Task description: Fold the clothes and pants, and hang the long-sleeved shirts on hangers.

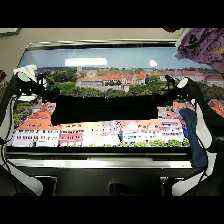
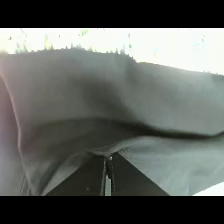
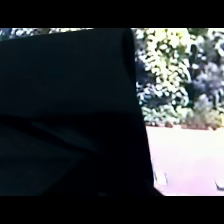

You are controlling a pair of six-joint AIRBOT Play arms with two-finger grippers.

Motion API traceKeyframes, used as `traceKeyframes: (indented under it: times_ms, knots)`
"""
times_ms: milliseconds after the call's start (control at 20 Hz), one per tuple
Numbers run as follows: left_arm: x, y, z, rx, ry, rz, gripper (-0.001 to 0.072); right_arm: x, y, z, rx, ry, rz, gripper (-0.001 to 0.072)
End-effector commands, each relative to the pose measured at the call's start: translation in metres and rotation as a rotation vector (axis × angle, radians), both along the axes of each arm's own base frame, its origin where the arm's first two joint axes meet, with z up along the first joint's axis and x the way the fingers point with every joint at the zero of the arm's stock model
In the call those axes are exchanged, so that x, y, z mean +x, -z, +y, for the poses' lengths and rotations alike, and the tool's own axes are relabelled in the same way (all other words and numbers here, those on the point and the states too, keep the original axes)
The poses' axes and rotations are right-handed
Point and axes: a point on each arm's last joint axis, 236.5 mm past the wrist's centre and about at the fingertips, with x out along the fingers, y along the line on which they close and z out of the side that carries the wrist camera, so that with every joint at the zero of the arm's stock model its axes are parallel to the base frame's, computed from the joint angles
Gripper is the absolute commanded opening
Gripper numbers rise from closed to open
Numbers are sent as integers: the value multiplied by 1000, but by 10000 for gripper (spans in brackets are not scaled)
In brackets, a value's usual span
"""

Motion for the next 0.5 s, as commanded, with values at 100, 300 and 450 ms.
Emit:
traceKeyframes:
  times_ms: [100,300,450]
  knots:
    - [24,-8,-4,-21,-28,-72,376,3,-9,14,80,50,29,281]
    - [35,-53,2,5,-6,-140,556,9,-50,-18,55,64,33,528]
    - [40,-84,16,77,0,-189,556,0,-49,-52,223,184,90,610]
